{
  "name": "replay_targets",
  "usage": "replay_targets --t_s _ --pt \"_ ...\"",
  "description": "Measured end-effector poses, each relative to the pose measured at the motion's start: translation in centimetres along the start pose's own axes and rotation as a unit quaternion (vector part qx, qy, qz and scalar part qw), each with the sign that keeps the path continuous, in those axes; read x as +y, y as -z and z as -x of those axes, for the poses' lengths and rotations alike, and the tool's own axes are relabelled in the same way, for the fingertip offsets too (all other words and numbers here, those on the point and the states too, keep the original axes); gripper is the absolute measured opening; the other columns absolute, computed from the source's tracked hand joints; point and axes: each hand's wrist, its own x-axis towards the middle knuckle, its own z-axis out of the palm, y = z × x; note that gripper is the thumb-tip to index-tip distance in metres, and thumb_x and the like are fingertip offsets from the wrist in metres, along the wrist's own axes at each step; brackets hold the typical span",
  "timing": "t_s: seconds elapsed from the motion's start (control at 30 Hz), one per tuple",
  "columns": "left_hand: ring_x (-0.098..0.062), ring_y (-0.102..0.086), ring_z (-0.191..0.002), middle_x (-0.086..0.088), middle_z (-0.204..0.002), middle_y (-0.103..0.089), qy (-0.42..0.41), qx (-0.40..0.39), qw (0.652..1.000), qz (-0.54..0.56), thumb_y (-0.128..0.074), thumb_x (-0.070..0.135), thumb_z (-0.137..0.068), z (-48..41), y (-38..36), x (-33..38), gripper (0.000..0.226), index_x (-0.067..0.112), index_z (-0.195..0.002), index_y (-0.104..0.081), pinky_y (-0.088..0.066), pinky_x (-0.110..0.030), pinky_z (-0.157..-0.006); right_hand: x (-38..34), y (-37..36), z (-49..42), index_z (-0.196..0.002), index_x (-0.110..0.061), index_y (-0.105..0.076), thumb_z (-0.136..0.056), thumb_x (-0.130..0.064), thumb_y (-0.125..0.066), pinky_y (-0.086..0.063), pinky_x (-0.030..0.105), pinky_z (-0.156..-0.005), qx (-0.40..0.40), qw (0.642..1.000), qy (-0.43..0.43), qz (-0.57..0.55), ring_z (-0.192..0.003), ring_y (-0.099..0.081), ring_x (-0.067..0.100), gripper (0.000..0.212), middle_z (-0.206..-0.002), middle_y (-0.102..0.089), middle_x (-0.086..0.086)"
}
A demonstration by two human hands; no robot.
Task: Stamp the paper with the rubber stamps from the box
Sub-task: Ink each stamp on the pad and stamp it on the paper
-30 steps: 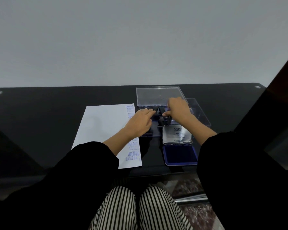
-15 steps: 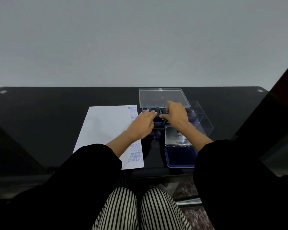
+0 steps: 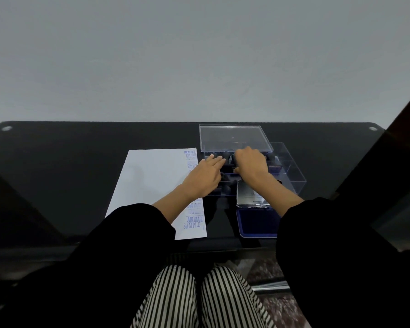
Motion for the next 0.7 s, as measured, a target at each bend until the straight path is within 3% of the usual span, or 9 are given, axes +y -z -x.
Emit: replay_targets --t_s 0.13,0.27,0.5,0.63,0.7 --pt "-0.024 -0.014 -0.146 -0.009 -0.155 -0.023 -0.003 0.007 1.0 -0.005 -0.027 0.015 -0.1 0.0 -0.2 -0.2 0.047 0.006 -0.147 -0.023 -0.013 -0.032 -0.118 0.4 -0.1 -0.1 -0.105 -0.002 -0.062 -0.088 -0.021 -0.064 -0.046 0.033 -0.075 0.007 1.0 -0.004 -0.028 -0.108 -0.056 0.031 0.026 -0.112 -0.062 0.017" --pt "-0.021 -0.012 -0.147 -0.006 -0.155 -0.023 -0.001 0.012 1.0 0.008 -0.025 0.023 -0.102 0.2 -0.4 -0.1 0.047 0.008 -0.147 -0.024 -0.01 -0.03 -0.118 0.5 -1.0 -0.1 -0.11 -0.006 -0.062 -0.087 -0.025 -0.065 -0.047 0.033 -0.084 0.026 0.998 -0.02 -0.052 -0.119 -0.045 0.027 0.03 -0.126 -0.049 0.013" --pt "-0.021 -0.013 -0.147 -0.007 -0.155 -0.024 -0.005 0.018 1.0 0.017 -0.024 0.026 -0.102 0.2 -0.6 -0.3 0.048 0.008 -0.146 -0.025 -0.011 -0.032 -0.119 -0.2 -0.1 -0.2 -0.106 -0.008 -0.064 -0.09 -0.027 -0.06 -0.047 0.033 -0.076 0.067 0.996 -0.001 -0.056 -0.105 -0.058 0.027 0.025 -0.106 -0.065 0.01" --pt "-0.022 -0.014 -0.146 -0.008 -0.155 -0.025 -0.01 0.02 0.999 0.031 -0.024 0.024 -0.102 0.3 -0.6 -0.3 0.046 0.008 -0.146 -0.027 -0.013 -0.034 -0.12 -1.4 0.4 -0.7 -0.089 -0.005 -0.065 -0.086 -0.025 -0.062 -0.047 0.034 -0.075 -0.035 0.992 0.0 -0.12 -0.092 -0.062 0.03 0.02 -0.098 -0.065 0.017" --pt "-0.021 -0.015 -0.146 -0.008 -0.155 -0.025 -0.001 0.026 0.999 0.038 -0.025 0.023 -0.102 0.4 -0.4 -0.3 0.047 0.008 -0.146 -0.027 -0.013 -0.033 -0.12 -1.5 0.1 -1.0 -0.091 -0.005 -0.064 -0.082 -0.029 -0.066 -0.047 0.034 -0.078 -0.097 0.985 -0.003 -0.145 -0.095 -0.062 0.029 0.026 -0.101 -0.065 0.017"
